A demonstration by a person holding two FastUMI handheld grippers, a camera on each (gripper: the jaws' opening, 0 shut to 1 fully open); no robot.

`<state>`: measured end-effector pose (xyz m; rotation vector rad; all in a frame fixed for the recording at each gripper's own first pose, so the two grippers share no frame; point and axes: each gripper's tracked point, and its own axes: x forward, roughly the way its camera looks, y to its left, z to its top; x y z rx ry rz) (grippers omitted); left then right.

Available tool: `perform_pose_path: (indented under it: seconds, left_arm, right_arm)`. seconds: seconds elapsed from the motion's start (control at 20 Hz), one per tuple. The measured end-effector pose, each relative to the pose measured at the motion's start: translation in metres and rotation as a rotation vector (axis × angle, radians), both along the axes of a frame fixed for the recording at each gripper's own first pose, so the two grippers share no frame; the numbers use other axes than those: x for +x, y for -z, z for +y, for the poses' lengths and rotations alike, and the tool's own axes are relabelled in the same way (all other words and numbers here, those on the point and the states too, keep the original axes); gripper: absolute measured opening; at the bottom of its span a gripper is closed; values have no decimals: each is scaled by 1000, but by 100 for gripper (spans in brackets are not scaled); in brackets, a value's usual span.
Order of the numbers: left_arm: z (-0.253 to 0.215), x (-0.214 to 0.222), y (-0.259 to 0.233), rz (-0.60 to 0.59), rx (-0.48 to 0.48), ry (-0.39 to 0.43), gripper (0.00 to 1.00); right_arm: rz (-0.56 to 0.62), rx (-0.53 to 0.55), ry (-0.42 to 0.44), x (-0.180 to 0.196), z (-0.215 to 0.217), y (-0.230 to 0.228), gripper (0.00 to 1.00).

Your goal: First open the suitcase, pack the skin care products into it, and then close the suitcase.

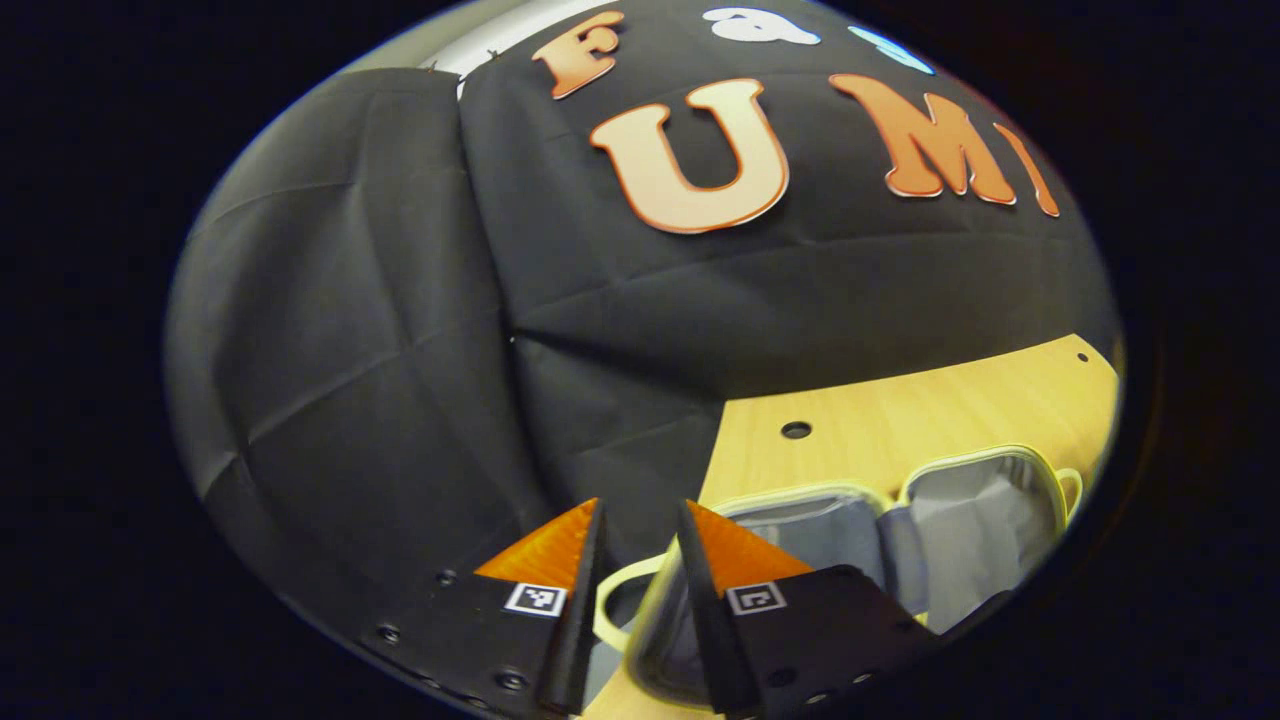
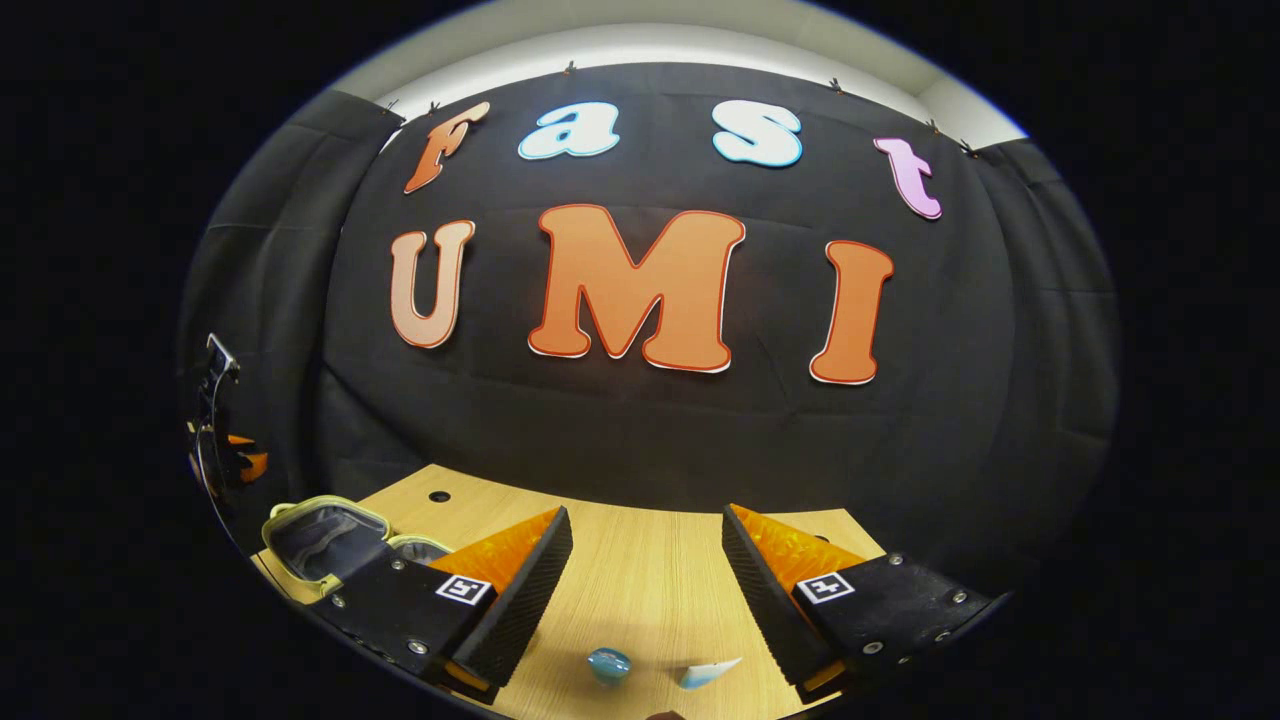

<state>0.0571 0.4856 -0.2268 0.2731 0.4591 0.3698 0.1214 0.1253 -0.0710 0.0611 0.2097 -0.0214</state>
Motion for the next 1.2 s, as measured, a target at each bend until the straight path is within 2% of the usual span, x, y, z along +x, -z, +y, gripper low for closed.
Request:
perform_pose_path:
  seconds: [0.1,0.15,0.2,0.25,0.3,0.4,0.5,0.65,0.9,1.2]
  left_arm:
    - [-36,5,-12,-23,-2,48,59]
    - [-53,6,-17,-36,-1,68,72]
    - [-72,9,-23,-48,-11,95,71]
    - [-95,13,-25,-60,-37,129,82]
    - [-119,16,-28,-71,-66,156,86]
    - [-165,18,-34,-92,-92,198,85]
    - [-207,19,-40,-116,-96,237,97]
    - [-276,14,-27,-118,-162,299,97]
    - [-372,2,-5,-99,-178,380,98]
    - [-472,-17,26,-93,-252,484,98]
  right_arm:
    - [-15,-15,0,-3,-10,1,95]
    - [-19,-16,-6,-5,-13,1,95]
    - [-22,-18,-6,-6,-18,2,95]
    - [-24,-12,-11,-8,-23,3,95]
    - [-25,-1,-13,-10,-27,5,95]
    - [-21,30,-27,-15,-35,9,95]
    - [-19,28,-36,-17,-44,15,95]
    - [14,-21,-27,-18,-62,34,95]
    - [26,-17,-80,-32,-69,52,95]
    - [27,-24,-130,-46,-79,78,95]
